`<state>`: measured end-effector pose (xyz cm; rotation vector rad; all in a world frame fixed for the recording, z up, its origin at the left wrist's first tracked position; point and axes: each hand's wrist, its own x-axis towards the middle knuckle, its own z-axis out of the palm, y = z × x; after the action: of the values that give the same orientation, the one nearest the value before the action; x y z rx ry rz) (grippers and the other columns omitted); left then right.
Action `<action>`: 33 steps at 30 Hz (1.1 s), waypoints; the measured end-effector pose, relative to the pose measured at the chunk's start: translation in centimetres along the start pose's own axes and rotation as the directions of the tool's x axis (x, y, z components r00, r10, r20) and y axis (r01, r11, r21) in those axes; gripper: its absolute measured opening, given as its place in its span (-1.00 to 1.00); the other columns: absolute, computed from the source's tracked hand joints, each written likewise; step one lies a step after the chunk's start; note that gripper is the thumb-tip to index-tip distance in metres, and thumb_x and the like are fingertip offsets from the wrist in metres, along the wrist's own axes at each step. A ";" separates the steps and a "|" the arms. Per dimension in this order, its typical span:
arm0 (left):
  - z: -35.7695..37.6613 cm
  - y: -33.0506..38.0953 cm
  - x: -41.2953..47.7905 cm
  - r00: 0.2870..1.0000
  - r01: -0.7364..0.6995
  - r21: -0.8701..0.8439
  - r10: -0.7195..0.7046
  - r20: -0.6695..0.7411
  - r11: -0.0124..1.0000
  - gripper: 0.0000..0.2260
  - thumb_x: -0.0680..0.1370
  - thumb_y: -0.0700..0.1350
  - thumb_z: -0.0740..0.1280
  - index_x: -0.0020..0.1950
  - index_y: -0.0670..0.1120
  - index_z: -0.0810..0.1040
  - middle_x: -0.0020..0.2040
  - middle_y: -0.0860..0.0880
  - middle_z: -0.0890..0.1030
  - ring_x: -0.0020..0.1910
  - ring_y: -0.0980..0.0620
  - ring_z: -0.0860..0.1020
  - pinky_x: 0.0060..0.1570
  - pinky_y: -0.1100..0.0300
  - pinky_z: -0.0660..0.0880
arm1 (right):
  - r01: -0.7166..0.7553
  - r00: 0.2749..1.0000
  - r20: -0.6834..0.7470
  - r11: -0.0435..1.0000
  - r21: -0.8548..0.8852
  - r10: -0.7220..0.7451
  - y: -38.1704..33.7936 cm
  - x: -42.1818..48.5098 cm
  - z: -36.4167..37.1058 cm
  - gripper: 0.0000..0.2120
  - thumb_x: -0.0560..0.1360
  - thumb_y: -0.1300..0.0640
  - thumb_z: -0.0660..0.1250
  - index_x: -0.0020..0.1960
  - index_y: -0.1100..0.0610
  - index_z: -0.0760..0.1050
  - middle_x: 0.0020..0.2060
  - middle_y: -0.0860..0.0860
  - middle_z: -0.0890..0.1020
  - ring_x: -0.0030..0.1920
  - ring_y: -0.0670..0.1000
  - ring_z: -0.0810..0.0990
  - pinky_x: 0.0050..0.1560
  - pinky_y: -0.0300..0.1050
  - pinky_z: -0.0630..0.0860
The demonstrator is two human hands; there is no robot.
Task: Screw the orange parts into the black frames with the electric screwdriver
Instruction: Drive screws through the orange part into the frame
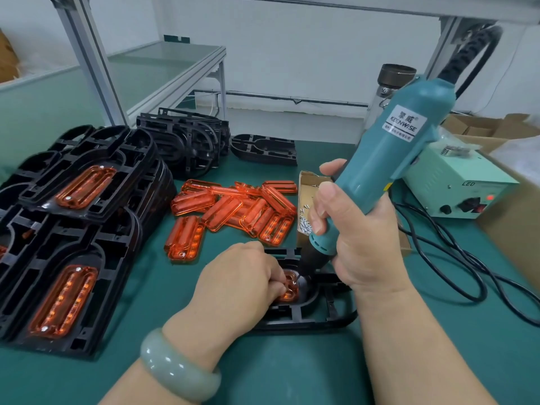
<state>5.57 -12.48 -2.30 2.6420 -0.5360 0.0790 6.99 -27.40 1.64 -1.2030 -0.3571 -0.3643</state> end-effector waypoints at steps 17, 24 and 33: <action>0.1 0.0 0.0 1.000 0.030 -0.001 -0.030 -0.008 1.000 -0.89 0.46 0.09 0.36 -0.04 0.20 0.63 -0.24 0.16 0.36 -0.10 0.14 0.37 -0.10 0.11 0.45 | 0.012 1.000 -0.007 1.000 0.008 -0.012 0.1 -0.2 0.1 -0.85 0.44 0.27 0.31 -0.01 0.13 0.46 -0.50 -0.07 0.45 -0.52 -0.05 0.42 -0.40 -0.23 0.40; 0.1 0.0 0.1 0.999 0.030 -0.003 -0.030 -0.013 1.000 -0.88 0.44 0.09 0.37 -0.06 0.18 0.63 -0.28 0.16 0.36 -0.11 0.11 0.41 -0.10 0.12 0.47 | 0.008 1.000 0.019 1.000 0.008 -0.009 0.1 -0.3 0.5 -0.90 0.44 0.24 0.34 -0.10 0.10 0.46 -0.51 -0.07 0.45 -0.53 -0.05 0.41 -0.40 -0.18 0.41; -0.2 0.3 0.0 0.998 0.058 -0.029 -0.058 0.002 0.998 -0.89 0.45 0.10 0.38 -0.04 0.18 0.63 -0.22 0.14 0.37 0.00 0.08 0.45 -0.04 0.10 0.46 | 0.048 0.998 -0.033 0.995 0.089 -0.046 -0.2 -0.4 0.0 -0.86 0.46 0.27 0.29 0.00 0.13 0.48 -0.49 -0.08 0.46 -0.52 -0.08 0.42 -0.41 -0.24 0.39</action>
<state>5.49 -12.64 -2.04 2.6271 -0.4570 0.0510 6.55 -27.39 1.64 -1.1015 -0.3721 -0.4030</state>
